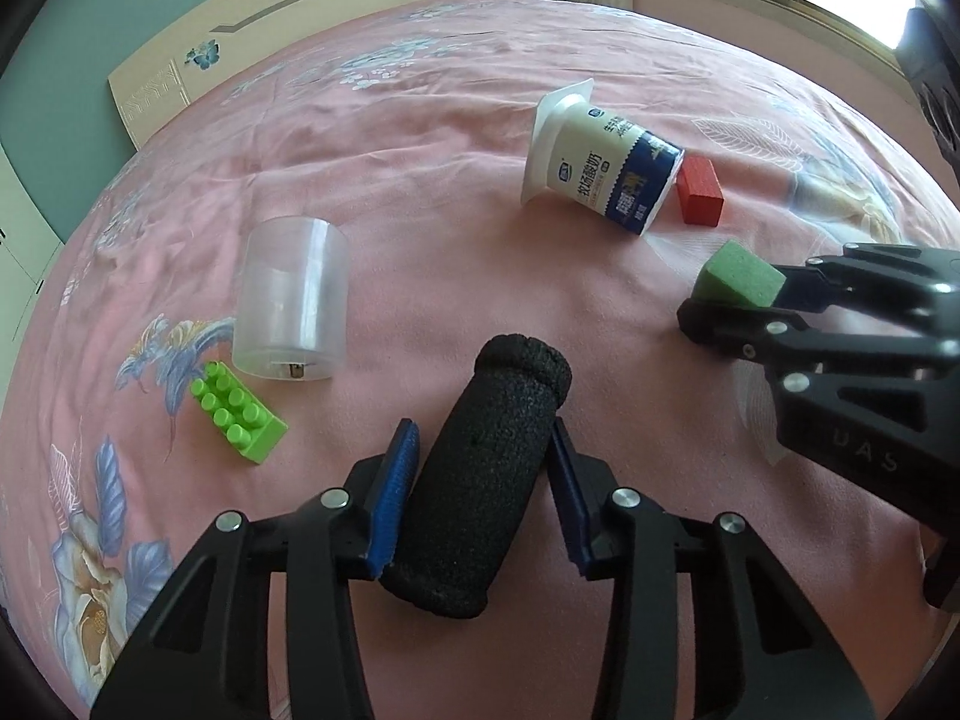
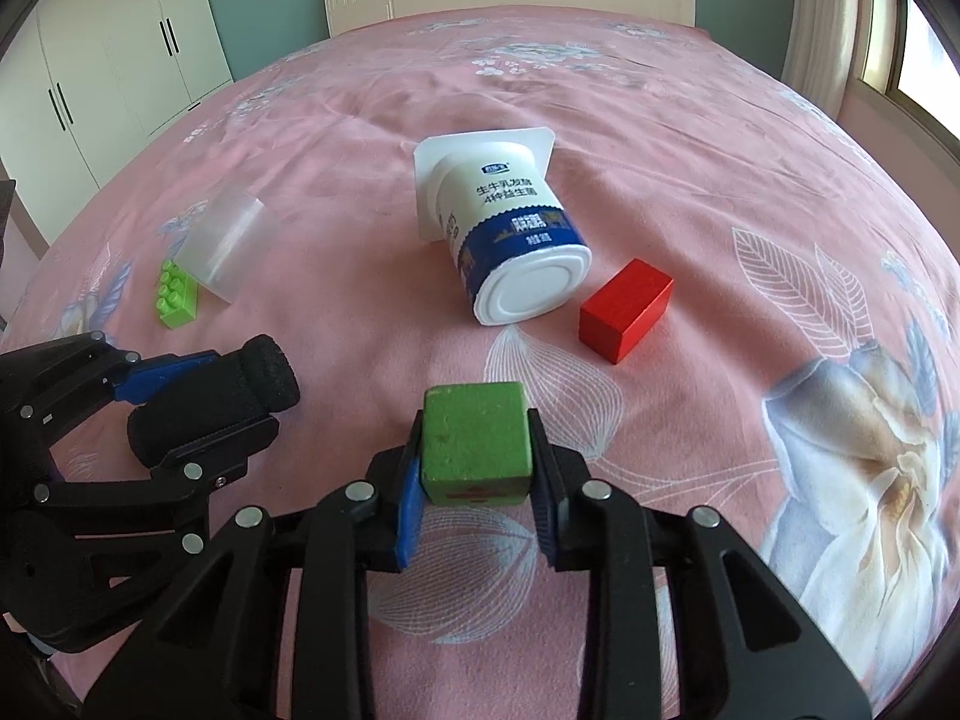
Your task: Collect trash
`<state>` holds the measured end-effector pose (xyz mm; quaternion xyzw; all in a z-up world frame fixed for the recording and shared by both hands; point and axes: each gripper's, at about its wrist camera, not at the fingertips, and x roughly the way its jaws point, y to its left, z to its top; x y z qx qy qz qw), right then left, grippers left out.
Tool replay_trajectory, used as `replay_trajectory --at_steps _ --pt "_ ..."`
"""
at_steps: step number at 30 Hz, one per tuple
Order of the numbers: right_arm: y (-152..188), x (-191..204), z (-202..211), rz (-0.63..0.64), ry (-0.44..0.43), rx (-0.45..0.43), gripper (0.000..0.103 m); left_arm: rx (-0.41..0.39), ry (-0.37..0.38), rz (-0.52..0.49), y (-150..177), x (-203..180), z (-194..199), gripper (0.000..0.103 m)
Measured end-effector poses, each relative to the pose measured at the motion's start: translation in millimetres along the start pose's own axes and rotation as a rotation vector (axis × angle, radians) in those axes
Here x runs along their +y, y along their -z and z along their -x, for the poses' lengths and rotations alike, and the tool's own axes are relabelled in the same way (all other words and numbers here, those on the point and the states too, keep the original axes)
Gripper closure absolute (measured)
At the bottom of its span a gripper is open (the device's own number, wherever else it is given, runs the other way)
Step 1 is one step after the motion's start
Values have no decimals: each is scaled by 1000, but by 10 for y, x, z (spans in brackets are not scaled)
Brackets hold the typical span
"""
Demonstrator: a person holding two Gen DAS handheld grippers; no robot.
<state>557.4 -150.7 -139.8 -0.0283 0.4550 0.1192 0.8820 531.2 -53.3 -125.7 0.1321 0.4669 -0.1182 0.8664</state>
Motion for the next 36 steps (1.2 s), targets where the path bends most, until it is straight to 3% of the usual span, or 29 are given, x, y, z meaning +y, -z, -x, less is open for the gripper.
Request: replay_trajectory --at_steps 6,13,27,36 --pt "23 56 215 13 2 -11 72 4 -21 24 30 30 158 60" --pt "48 241 747 49 9 -51 72 -31 -68 43 67 107 696 60" --pt "168 861 2545 163 16 -216 72 -204 -162 83 300 140 2541 60" --pt "502 1159 3813 230 23 -347 72 -319 -185 95 621 30 3654 60"
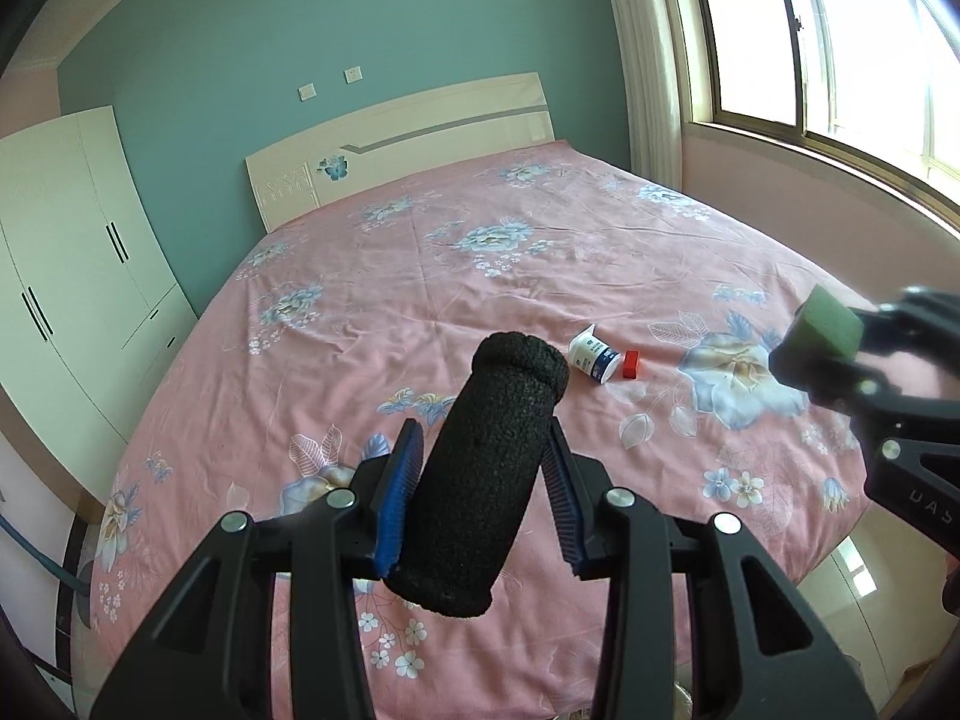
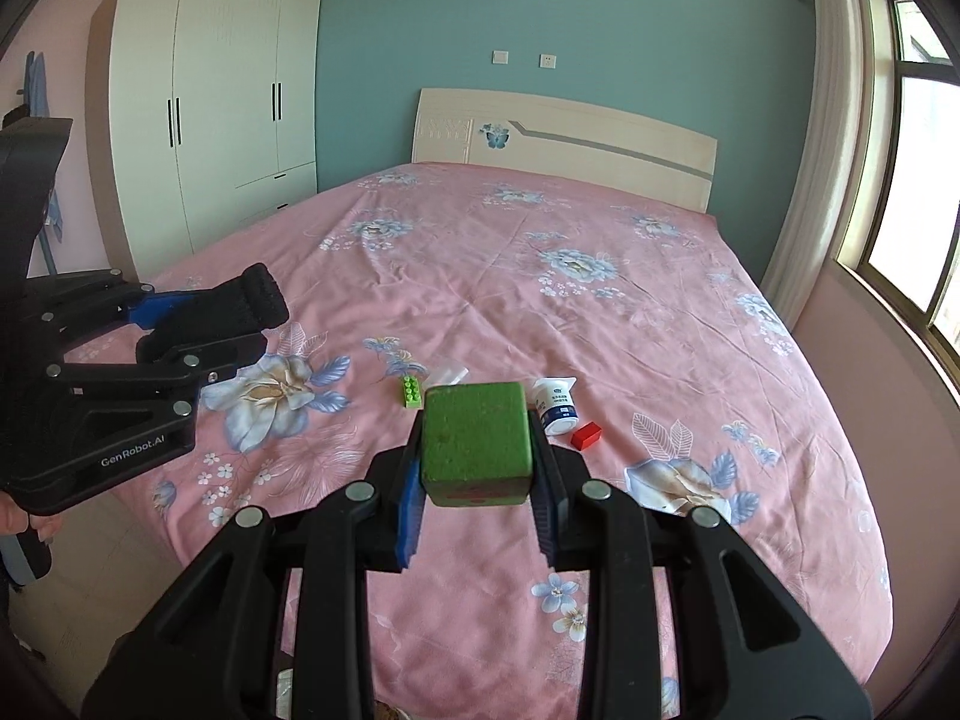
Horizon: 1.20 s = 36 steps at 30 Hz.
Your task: Collect trash
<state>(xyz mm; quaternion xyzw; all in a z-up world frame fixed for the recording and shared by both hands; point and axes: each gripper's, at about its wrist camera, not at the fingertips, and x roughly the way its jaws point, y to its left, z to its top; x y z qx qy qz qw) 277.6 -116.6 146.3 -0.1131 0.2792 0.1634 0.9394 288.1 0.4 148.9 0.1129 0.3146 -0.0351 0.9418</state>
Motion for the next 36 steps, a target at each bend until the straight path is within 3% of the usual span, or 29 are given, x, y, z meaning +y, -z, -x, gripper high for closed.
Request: replay_trajectory --at_steps 8,16,24,36 --pt "88 251 819 51 -15 -61 72 -62 -9 -23 196 -12 732 60" --pt "364 353 1191 68 -39 -59 72 -91 -4 -35 539 40 1140 60" --pt "668 414 1288 64 -90 -20 72 -48 -9 -74 947 16 1189 60" --pt "1322 621 1061 96 -162 105 72 112 80 -100 1676 -201 804 60"
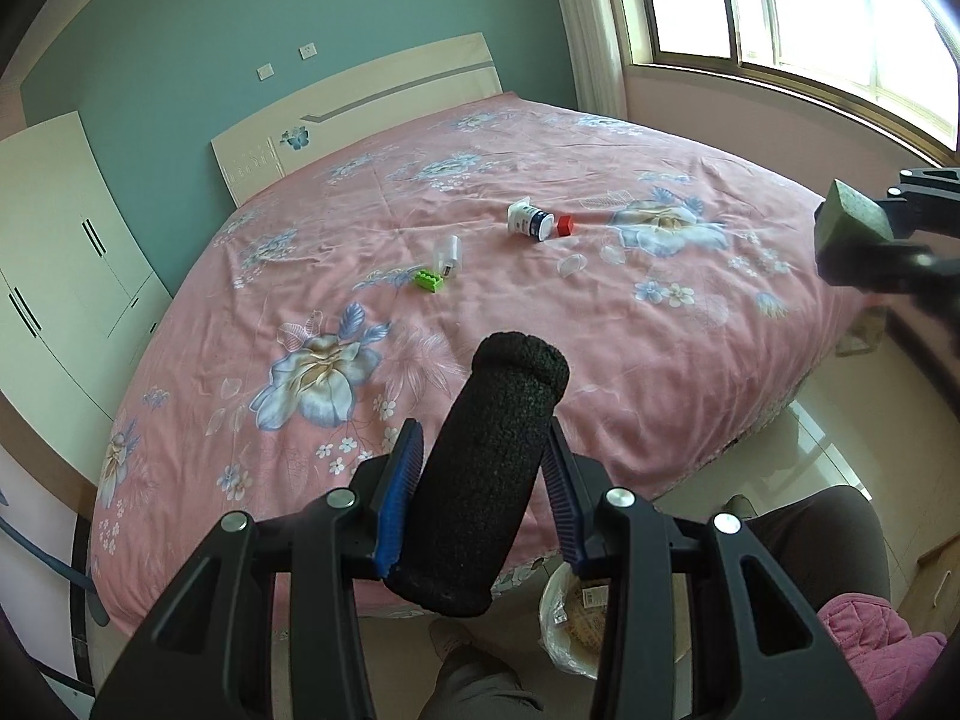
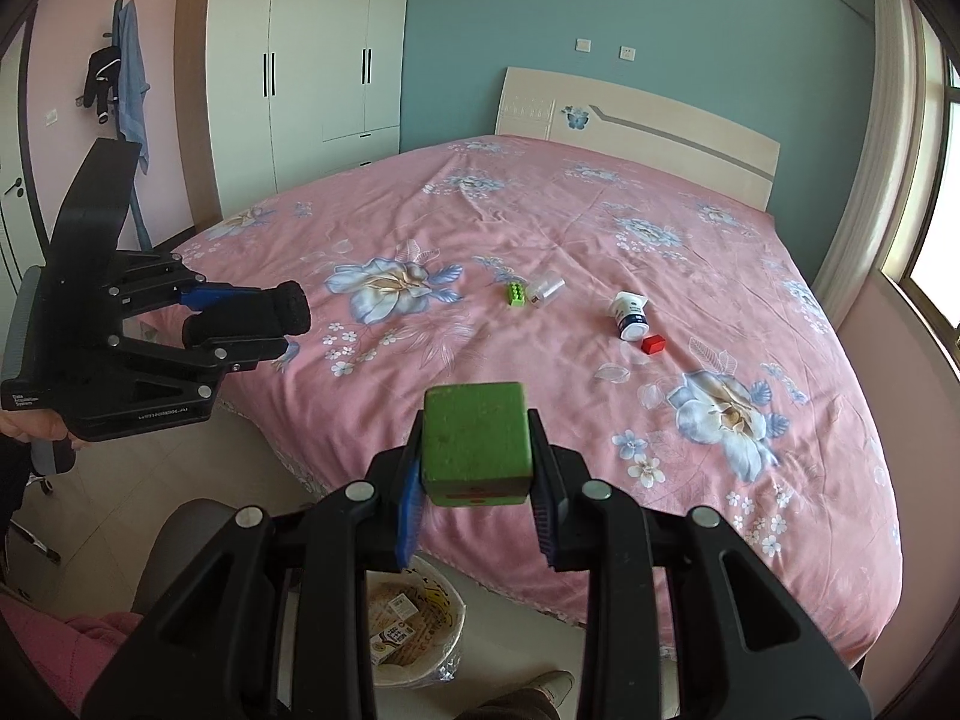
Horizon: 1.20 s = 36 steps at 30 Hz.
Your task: Collect trash
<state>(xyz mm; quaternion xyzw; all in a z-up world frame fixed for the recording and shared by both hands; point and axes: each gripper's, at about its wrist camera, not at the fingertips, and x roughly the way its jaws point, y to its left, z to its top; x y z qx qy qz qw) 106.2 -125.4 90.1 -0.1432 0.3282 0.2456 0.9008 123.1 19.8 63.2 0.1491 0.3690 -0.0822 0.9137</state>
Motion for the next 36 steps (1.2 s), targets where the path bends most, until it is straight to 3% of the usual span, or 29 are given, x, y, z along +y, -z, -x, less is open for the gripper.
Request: replay_trajectory --at_steps 23,36 --pt "1494 135 -1427 -175 -169 402 72 440 218 22 1374 -672 -1507 60" --pt "2226 316 -2250 -239 -233 617 72 650 276 52 1939 -1022 -2314 60"
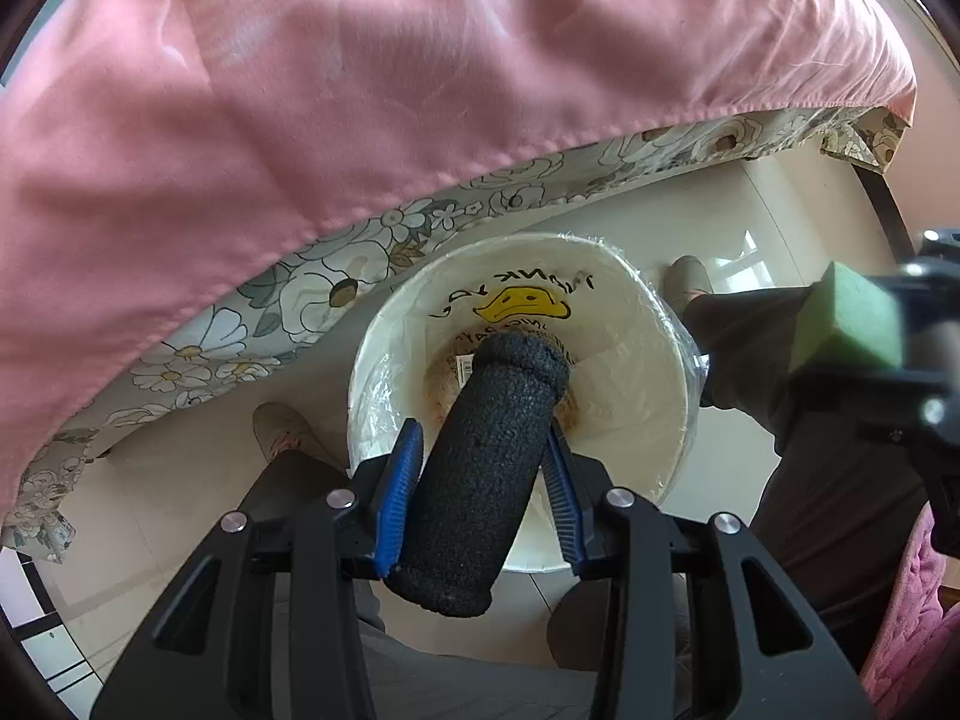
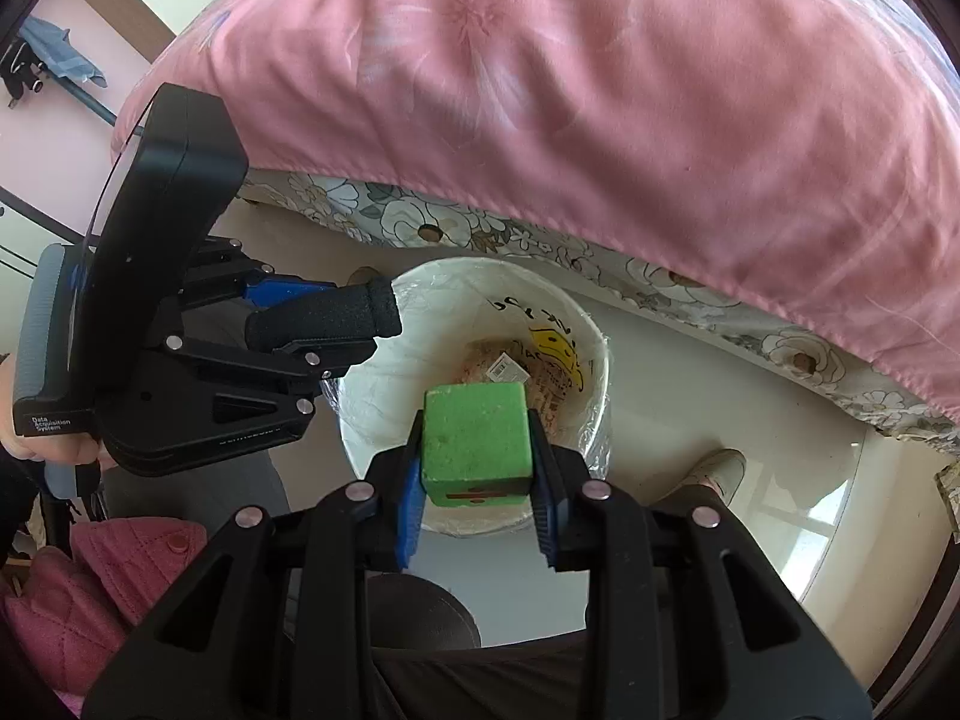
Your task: Collect trash
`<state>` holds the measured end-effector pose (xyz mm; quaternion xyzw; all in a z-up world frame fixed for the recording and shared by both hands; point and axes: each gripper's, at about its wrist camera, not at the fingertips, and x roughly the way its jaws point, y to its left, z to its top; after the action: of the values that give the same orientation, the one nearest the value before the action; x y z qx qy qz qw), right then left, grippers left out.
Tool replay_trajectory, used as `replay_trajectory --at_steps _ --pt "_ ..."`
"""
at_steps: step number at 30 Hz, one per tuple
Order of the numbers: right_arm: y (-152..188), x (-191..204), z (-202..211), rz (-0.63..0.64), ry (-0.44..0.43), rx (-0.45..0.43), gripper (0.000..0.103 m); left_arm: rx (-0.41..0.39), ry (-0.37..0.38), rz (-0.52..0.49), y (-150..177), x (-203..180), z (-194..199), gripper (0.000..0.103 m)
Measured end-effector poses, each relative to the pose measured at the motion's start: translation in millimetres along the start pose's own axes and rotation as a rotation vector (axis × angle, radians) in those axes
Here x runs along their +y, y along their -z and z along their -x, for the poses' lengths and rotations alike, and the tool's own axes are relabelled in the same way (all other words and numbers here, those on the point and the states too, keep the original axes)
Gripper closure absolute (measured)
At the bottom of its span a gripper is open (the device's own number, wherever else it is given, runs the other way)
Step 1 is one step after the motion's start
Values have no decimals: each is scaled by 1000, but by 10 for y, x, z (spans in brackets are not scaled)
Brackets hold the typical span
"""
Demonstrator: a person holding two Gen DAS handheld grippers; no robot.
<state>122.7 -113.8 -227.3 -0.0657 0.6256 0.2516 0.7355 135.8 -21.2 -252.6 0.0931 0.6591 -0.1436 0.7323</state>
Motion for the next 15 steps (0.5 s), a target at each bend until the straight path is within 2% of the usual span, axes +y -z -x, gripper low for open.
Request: replay_trajectory --at_steps 15 --pt "95 -125 -1074 -63 -55 226 72 188 54 78 -104 122 -891 61"
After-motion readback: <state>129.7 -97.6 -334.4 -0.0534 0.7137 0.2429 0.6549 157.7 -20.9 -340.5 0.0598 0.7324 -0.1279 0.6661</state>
